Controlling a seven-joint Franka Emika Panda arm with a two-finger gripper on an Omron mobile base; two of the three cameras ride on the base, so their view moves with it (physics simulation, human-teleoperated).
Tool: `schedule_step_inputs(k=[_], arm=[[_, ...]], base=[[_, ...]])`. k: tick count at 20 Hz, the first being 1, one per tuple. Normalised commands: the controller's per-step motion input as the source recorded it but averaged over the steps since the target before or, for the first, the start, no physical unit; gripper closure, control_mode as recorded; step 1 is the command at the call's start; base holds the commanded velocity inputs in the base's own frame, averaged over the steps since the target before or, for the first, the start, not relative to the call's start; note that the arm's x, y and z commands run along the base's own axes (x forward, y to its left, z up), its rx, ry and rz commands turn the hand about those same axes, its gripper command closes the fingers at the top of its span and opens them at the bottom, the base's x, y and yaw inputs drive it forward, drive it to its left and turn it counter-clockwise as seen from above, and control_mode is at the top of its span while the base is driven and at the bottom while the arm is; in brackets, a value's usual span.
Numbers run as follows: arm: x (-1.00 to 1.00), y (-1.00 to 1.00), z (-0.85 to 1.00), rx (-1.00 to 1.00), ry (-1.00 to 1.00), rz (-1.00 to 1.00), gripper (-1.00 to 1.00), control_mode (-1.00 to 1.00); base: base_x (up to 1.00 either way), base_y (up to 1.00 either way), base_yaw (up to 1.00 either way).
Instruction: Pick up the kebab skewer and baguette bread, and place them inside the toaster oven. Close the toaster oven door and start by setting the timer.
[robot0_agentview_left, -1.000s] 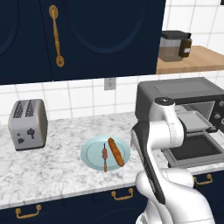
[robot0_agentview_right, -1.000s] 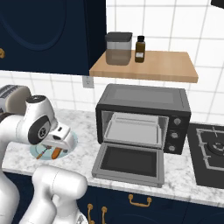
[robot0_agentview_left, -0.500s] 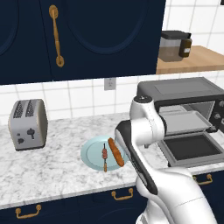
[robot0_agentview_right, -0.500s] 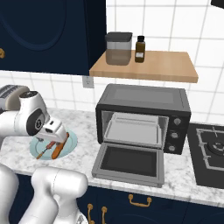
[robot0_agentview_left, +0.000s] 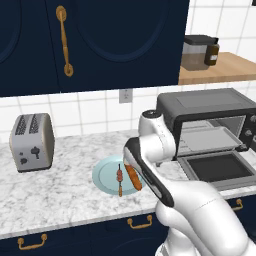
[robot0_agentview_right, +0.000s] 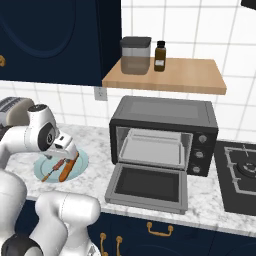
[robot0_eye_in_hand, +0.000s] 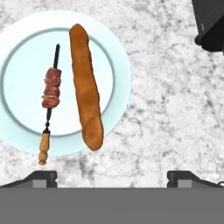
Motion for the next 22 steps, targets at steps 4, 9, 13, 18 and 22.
schedule_step_inputs(k=[4, 9, 13, 18, 22], arm=[[0.41, 0.06, -0.46, 0.04, 0.00, 0.03, -1.00, -1.00], [0.36, 0.17, -0.50, 0.04, 0.00, 0.01, -1.00, -1.00], [0.34, 0.23, -0.32, 0.00, 0.00, 0.00, -1.00, -1.00], [0.31, 0.00, -0.33, 0.00, 0.00, 0.00, -1.00, -1.00], [0.24, 0.03, -0.26, 0.00, 0.00, 0.00, -1.00, -1.00]], base=[[0.00, 0.00, 0.00], [0.00, 0.00, 0.00], [0.00, 0.00, 0.00], [0.00, 0.00, 0.00], [0.00, 0.00, 0.00]])
